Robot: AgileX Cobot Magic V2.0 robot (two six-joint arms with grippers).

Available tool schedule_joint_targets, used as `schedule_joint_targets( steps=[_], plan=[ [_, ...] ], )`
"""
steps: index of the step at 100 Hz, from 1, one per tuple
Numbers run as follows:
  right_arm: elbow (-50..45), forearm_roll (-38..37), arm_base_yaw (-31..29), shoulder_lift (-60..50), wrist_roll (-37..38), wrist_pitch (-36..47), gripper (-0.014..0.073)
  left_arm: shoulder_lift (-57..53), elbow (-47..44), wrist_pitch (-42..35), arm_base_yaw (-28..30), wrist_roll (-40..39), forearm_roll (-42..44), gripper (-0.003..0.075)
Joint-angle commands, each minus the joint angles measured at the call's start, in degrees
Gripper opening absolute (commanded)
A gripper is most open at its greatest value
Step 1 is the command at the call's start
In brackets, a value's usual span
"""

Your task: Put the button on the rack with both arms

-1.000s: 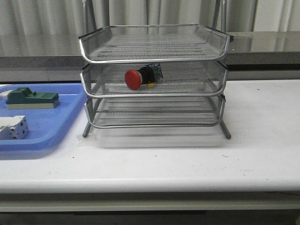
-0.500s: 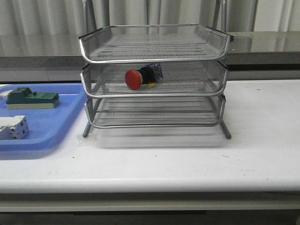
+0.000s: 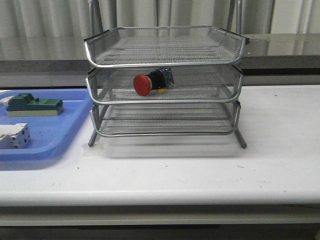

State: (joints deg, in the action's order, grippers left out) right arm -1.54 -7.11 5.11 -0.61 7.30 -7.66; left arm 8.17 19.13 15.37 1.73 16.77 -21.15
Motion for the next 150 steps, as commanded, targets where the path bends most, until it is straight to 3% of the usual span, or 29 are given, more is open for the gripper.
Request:
schedule_joint_targets(
  steps=[1,30,54,75,103,150],
  plan=[
    [-0.07,-0.09,-0.4,-0.95,-0.43,5.01,-0.0057,0.57,1.61,-4.65,0.24,-0.39,-0.89,-0.002],
    [-0.07,-0.09,-0.4,-0.95,-0.43,5.01,-0.0057,0.57,1.61,-4.17,0.24,-0.85,2.62,-0.002],
    [-0.07,-0.09,-0.4,-0.95,-0.43,5.01,-0.0057,-1.92,0.63,-3.65,0.24,-18.44,19.02,-0.002],
    [-0.07,-0.09,-0.4,-0.95,-0.43,5.01,-0.0057,-6.36,-4.53,-4.54,-0.03,-18.97,19.29,-0.002],
    [-0.07,-0.09,-0.4,-0.95,-0.43,5.01,-0.0057,-10.29,-12.33,-5.46,-5.56,-19.48,19.61,-0.002],
    [-0.07,-0.09,-0.4,-0.95,-0.43,5.01,-0.0057,-10.29,-20.8,-21.73,-5.82,-21.09,19.84,-0.002]
  ],
)
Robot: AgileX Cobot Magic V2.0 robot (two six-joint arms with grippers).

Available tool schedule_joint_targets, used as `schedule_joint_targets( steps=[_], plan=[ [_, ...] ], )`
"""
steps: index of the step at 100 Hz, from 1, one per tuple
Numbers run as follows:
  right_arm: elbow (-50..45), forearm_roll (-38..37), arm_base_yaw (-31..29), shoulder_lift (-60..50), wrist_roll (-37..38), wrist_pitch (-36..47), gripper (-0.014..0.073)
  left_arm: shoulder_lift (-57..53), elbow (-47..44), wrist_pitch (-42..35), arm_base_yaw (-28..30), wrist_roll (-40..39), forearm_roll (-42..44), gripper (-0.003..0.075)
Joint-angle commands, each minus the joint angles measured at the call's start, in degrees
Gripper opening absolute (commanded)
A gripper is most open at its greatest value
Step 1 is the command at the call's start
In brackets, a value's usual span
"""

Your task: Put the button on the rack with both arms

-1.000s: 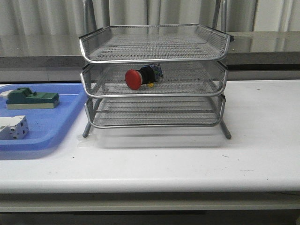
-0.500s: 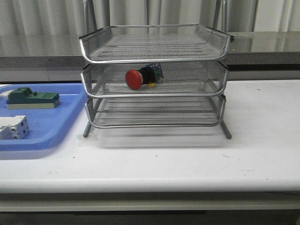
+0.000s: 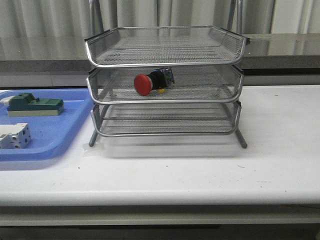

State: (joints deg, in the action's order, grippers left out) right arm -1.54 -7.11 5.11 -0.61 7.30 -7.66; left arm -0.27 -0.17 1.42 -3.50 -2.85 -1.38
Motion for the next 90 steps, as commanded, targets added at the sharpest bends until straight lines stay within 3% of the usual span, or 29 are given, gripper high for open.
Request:
schedule_joint_targets(
  steps=[1,90],
  plan=[
    [-0.07,-0.09,-0.4,-0.95,-0.43,5.01,-0.0057,-1.84,-1.61,-7.97,-0.58,-1.59,0.07,-0.002],
    [-0.07,-0.09,-0.4,-0.95,-0.43,5.01,-0.0057,-1.84,-2.01,-7.96,-0.58,-1.77,0.07,-0.002]
  ],
)
